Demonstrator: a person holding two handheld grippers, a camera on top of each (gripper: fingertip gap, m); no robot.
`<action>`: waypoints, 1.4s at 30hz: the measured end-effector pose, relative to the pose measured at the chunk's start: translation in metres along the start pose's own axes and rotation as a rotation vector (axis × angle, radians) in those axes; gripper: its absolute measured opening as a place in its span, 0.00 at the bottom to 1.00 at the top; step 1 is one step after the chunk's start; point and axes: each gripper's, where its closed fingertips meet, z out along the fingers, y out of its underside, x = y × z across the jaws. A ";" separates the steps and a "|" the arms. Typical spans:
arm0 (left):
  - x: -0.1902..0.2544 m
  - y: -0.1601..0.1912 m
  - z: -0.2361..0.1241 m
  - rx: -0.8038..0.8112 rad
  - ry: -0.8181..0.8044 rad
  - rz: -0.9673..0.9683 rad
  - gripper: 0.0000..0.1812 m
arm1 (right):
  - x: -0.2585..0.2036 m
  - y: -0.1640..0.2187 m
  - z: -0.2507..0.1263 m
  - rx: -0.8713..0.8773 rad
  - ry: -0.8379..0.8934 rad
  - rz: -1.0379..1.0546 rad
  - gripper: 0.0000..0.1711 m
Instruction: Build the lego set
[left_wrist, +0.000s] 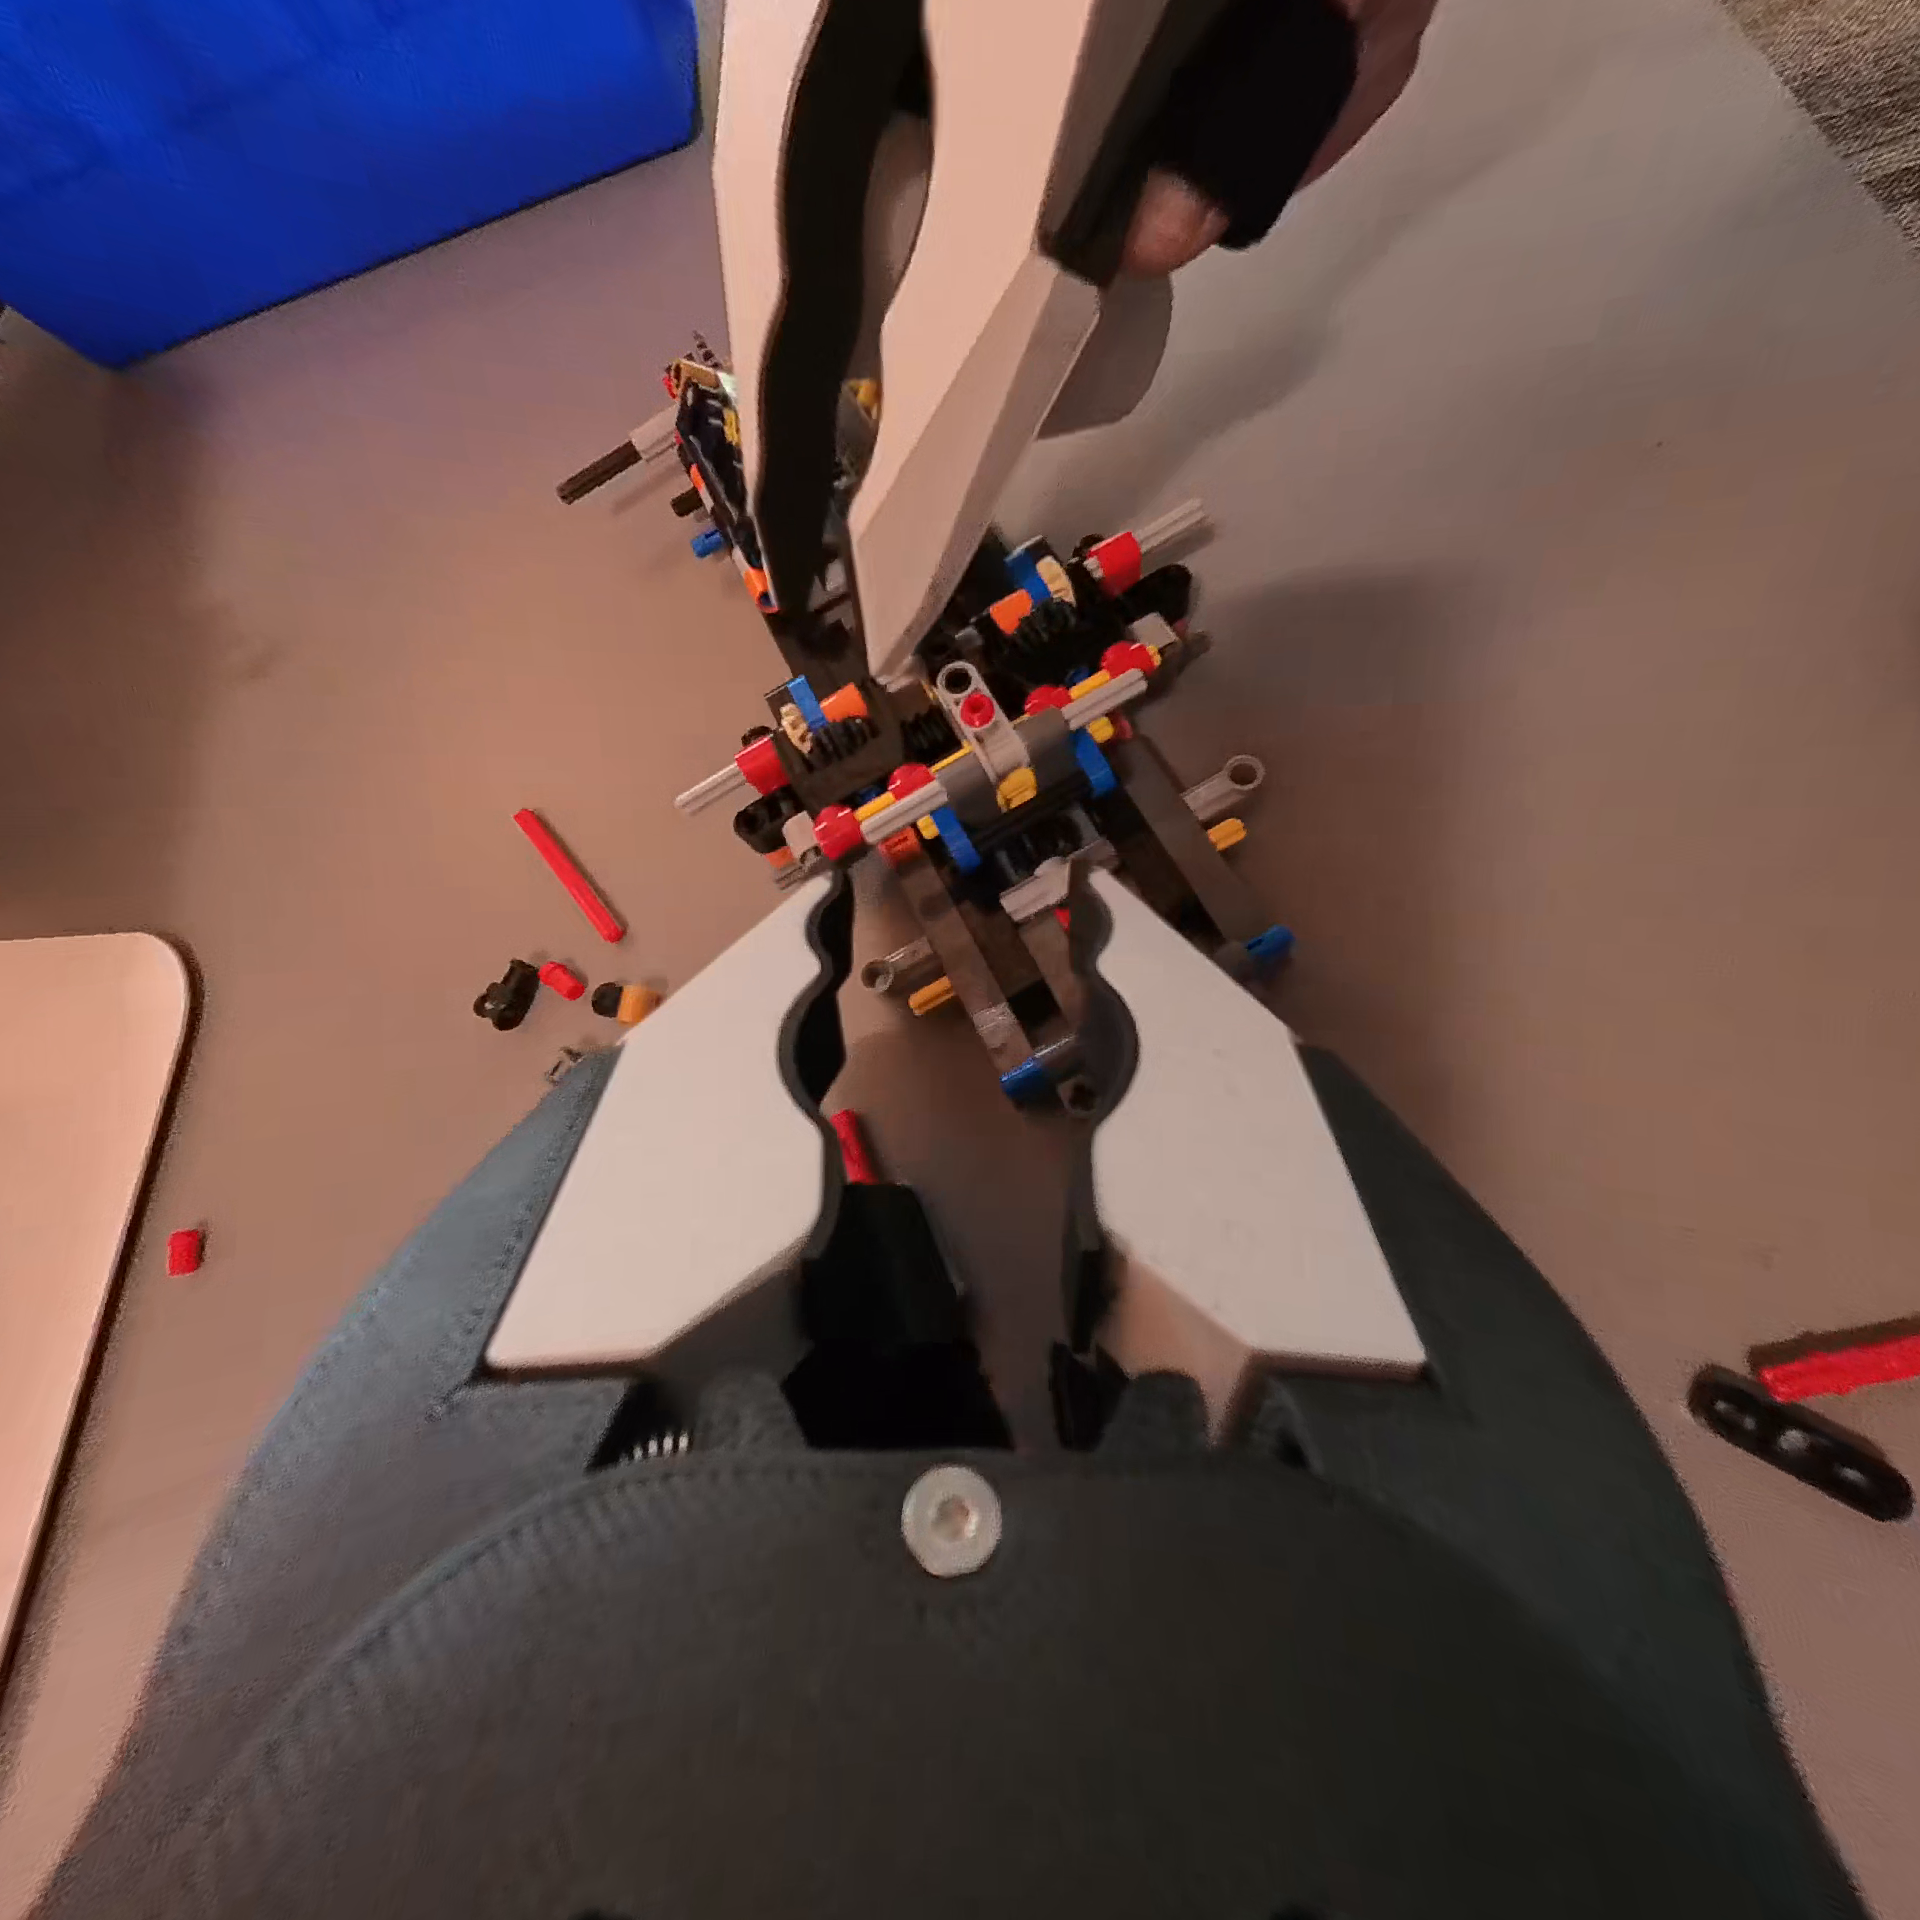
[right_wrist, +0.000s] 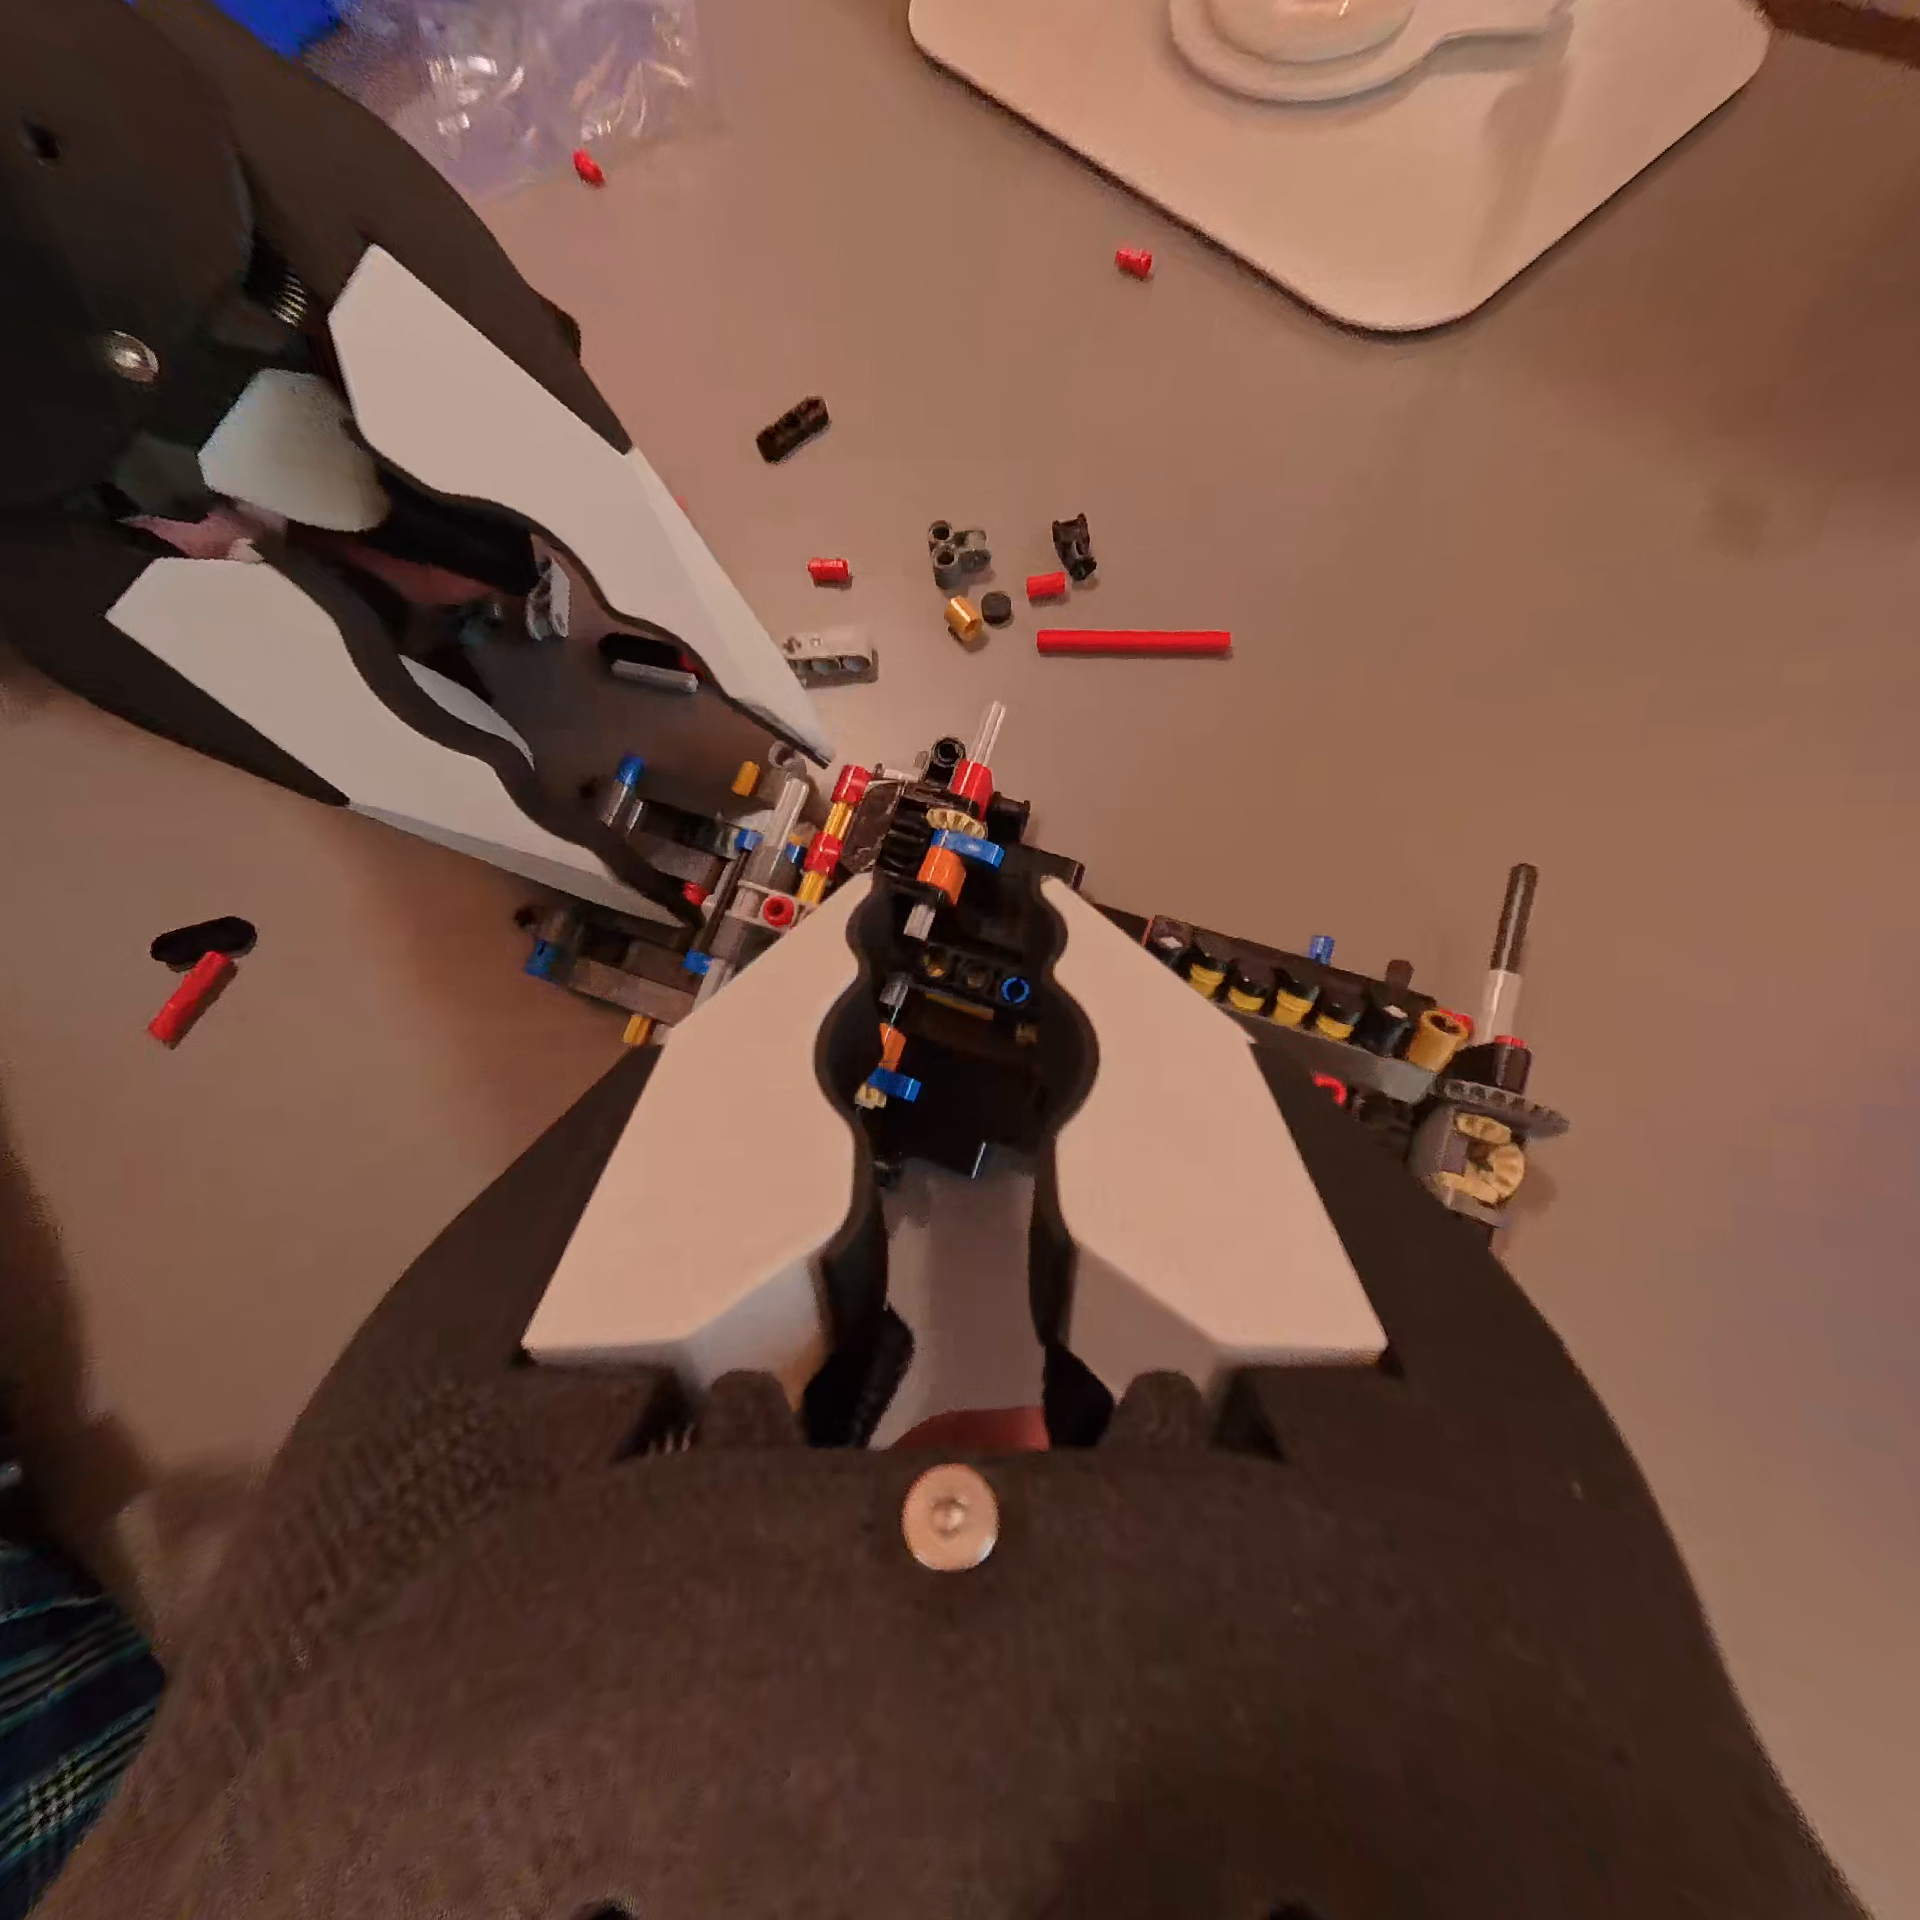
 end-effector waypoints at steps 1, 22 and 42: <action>0.002 0.000 0.001 0.004 0.006 0.001 0.21 | -0.001 0.002 0.003 -0.019 -0.016 0.008 0.13; 0.014 -0.005 0.005 0.022 0.001 0.032 0.12 | 0.002 0.002 0.009 -0.249 -0.167 -0.076 0.13; 0.016 -0.007 0.006 0.025 -0.008 0.046 0.12 | -0.002 0.003 0.009 -0.379 -0.479 -0.062 0.13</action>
